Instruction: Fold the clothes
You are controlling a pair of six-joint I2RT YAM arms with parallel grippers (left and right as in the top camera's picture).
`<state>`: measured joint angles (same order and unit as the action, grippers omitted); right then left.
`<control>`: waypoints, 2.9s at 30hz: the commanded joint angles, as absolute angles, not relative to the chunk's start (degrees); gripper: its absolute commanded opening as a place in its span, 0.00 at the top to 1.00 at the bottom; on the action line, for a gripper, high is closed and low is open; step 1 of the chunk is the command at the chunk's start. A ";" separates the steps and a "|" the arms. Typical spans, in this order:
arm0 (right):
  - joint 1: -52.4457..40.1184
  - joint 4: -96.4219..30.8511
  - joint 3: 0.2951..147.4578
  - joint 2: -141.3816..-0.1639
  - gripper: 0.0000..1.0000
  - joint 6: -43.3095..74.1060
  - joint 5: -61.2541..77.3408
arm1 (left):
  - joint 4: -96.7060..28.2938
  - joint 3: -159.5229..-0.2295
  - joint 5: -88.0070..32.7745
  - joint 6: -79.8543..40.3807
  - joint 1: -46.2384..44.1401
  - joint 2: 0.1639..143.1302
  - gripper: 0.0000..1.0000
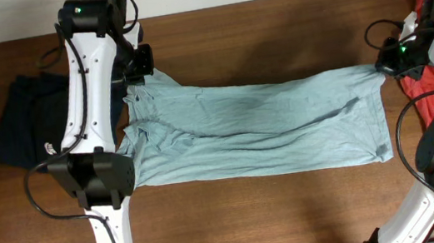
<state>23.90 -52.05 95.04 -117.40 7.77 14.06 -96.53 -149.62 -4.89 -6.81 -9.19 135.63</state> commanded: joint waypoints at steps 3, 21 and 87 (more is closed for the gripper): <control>24.14 -55.29 96.25 -115.74 0.96 8.36 11.75 | -96.73 -150.54 -7.35 -1.96 -8.84 133.99 0.99; 23.97 -68.07 96.05 -115.74 0.91 8.19 12.12 | -96.73 -132.25 -4.69 2.98 -10.44 133.78 1.00; 32.97 -78.76 105.73 -120.70 0.10 -6.17 20.58 | -81.84 -129.47 0.08 6.15 -6.96 103.92 0.31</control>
<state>29.78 -77.41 106.52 -116.16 -2.04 21.87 -81.97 -129.01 -0.36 5.41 -6.94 104.14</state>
